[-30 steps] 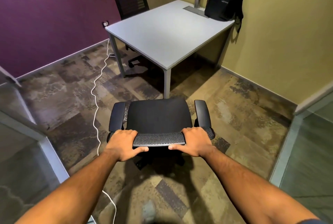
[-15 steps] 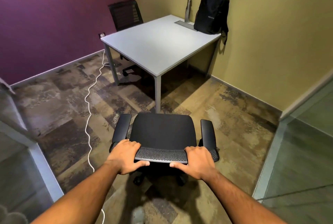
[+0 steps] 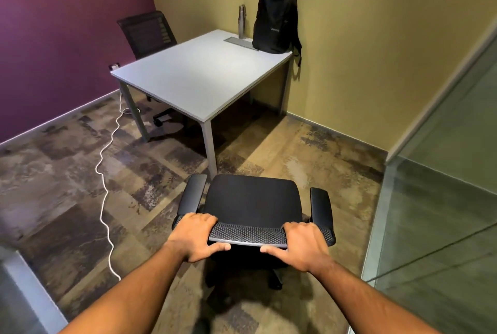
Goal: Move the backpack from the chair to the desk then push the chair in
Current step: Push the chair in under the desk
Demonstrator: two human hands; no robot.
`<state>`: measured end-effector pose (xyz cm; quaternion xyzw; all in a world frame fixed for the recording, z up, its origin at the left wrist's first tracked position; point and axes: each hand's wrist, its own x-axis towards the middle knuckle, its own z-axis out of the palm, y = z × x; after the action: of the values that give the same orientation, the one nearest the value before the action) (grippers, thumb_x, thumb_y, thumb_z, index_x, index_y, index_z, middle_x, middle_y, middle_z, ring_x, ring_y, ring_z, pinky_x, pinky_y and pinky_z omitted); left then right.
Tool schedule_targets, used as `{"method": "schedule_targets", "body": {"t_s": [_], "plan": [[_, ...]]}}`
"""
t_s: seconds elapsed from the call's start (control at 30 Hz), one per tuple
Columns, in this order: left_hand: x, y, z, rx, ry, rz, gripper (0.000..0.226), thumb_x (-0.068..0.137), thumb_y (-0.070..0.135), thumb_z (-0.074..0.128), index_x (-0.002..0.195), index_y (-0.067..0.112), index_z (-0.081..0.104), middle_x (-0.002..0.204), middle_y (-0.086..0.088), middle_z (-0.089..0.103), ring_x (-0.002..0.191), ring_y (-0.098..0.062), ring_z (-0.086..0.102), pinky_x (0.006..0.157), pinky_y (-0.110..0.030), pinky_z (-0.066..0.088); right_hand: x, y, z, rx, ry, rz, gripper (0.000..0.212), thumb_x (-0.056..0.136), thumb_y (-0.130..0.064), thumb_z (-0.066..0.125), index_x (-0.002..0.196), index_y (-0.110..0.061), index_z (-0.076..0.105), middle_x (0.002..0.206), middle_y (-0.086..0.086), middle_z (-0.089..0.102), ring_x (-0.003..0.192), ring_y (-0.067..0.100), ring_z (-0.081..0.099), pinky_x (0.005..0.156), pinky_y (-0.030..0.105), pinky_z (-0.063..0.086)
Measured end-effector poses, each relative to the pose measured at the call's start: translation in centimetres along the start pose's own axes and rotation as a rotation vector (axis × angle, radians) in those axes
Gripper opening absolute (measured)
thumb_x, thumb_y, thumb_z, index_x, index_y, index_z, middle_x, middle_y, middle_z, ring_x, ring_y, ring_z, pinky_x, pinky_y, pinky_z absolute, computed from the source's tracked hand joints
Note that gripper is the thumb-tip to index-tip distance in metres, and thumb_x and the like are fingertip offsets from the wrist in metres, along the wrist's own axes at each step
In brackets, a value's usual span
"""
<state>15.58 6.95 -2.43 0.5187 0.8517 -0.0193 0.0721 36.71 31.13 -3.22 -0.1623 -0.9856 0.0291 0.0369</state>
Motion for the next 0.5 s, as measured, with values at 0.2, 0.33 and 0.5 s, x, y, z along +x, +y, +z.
{"method": "schedule_targets", "body": {"t_s": [0.2,0.33,0.5], "plan": [[4.1,0.7,-0.6,-0.033,0.005,0.012,0.098,0.071,0.102,0.024,0.121,0.025,0.057,0.118,0.003,0.066,0.111,-0.021,0.060,0.098,-0.039,0.041,1.5,3.0,-0.2,-0.016,0.016,0.031,0.092,0.071,-0.110,0.023,0.074,-0.024,0.055,0.069,-0.002,0.066,0.064,0.025,0.067,0.061,0.038,0.037],[6.9,1.2,-0.6,-0.035,0.045,0.019,0.095,0.072,0.103,0.023,0.115,0.026,0.058,0.112,0.003,0.066,0.106,-0.022,0.061,0.095,-0.041,0.042,3.2,5.2,-0.4,-0.038,-0.009,0.034,0.095,0.071,-0.110,0.022,0.075,-0.022,0.056,0.071,-0.001,0.066,0.066,0.027,0.067,0.061,0.039,0.040],[11.7,1.3,-0.8,-0.026,0.080,0.010,0.095,0.071,0.103,0.023,0.111,0.026,0.059,0.106,0.002,0.066,0.101,-0.024,0.062,0.092,-0.043,0.044,6.6,8.2,-0.7,-0.076,-0.042,0.029,0.102,0.070,-0.111,0.013,0.084,-0.021,0.061,0.079,-0.001,0.068,0.073,0.026,0.069,0.065,0.040,0.042]]}}
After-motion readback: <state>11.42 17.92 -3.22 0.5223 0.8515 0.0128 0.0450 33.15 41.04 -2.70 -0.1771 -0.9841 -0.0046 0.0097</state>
